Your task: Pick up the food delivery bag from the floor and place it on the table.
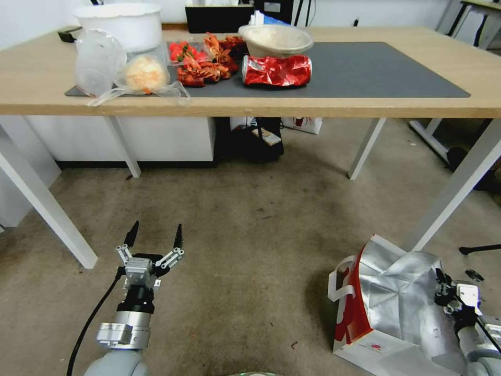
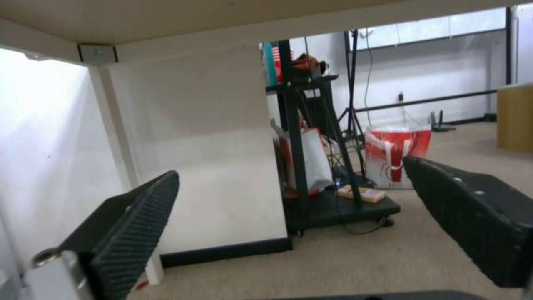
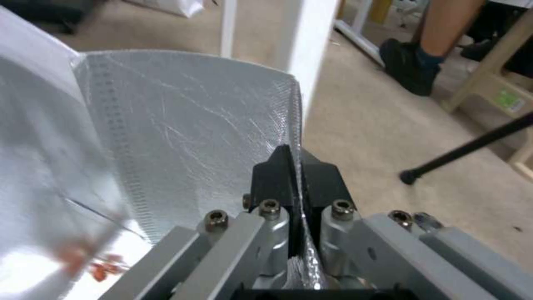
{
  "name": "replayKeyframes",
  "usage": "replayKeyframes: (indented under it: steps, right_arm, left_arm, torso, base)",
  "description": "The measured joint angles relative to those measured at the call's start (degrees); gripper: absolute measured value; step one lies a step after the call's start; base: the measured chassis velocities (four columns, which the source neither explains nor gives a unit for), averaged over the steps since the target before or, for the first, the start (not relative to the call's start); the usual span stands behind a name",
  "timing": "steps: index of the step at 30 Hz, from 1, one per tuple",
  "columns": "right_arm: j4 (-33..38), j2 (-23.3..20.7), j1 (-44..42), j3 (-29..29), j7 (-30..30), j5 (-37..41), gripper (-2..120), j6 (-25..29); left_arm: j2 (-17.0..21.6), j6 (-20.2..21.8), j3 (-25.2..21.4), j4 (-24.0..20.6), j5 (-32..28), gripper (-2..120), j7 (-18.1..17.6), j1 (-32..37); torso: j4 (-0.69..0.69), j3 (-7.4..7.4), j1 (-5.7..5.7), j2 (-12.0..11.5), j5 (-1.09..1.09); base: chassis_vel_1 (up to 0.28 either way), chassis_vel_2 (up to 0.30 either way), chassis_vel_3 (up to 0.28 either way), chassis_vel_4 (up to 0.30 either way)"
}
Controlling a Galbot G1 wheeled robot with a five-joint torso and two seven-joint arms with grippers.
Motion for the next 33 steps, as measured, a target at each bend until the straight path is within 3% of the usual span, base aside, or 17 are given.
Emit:
replayKeyframes:
  steps: [8,15,23,26,28,29,31,33]
  right_arm:
    - [10.5,0.63,-3.93,-0.14,-1.67,3.88,0,-1.99]
    - [18.69,-0.31,-6.54,-1.01,-5.3,5.64,0,-3.17]
    - [26.88,-2.01,-8.53,-2.31,-8.09,5.3,0,-2.89]
    - [26.88,-2.01,-8.53,-2.31,-8.09,5.3,0,-2.89]
    - [29.99,-3.28,-8.87,-2.47,-10.18,7.07,0,-2.91]
    - [31.87,-4.37,-9.0,-2.5,-11.68,8.36,0,-2.81]
    - [34.17,-5.69,-8.93,-2.37,-12.63,9.33,0,-2.66]
    - [35.84,-6.72,-8.93,-2.29,-13.12,10.46,0,-3.0]
  left_arm:
    - [0.08,-0.58,-0.3,-0.13,-1.33,105,0.74,-0.39]
    - [0.6,-2.21,-1.5,0.26,-2.02,100,1.87,-0.66]
    - [0.79,-1.92,-1.75,-0.69,-2.14,100,0.98,-0.65]
    - [0.79,-1.92,-1.75,-0.69,-2.14,100,0.98,-0.65]
    - [0.77,-1.09,-1.75,-1.28,-2.03,100,0.68,-0.52]
    - [0.85,-0.64,-1.82,-1.59,-1.96,100,0.65,-0.5]
    - [0.92,-0.21,-1.88,-1.91,-1.92,100,0.64,-0.52]
    - [0.99,0.18,-2.0,-2.01,-1.92,100,0.61,-0.55]
  torso:
    - [0.0,0.0,0.0,0.0,-0.02]
    - [0.0,0.0,0.0,0.0,-0.02]
    - [0.0,0.0,0.0,0.0,-0.01]
    - [0.0,0.0,0.0,0.0,-0.01]
    - [0.02,0.0,0.0,0.0,-0.04]
    - [-0.04,0.0,0.01,0.0,0.07]
    - [0.03,-0.01,0.0,0.01,-0.05]
    - [0.01,0.0,0.01,0.0,-0.05]
  base:
    - [0.0,0.0,0.0,0.0]
    - [0.0,0.0,0.0,0.0]
    - [0.0,0.0,0.0,0.0]
    - [0.0,0.0,0.0,0.0]
    - [0.0,0.0,0.0,0.0]
    - [0.0,0.0,0.0,0.0]
    - [0.0,0.0,0.0,0.0]
    - [0.0,0.0,0.0,0.0]
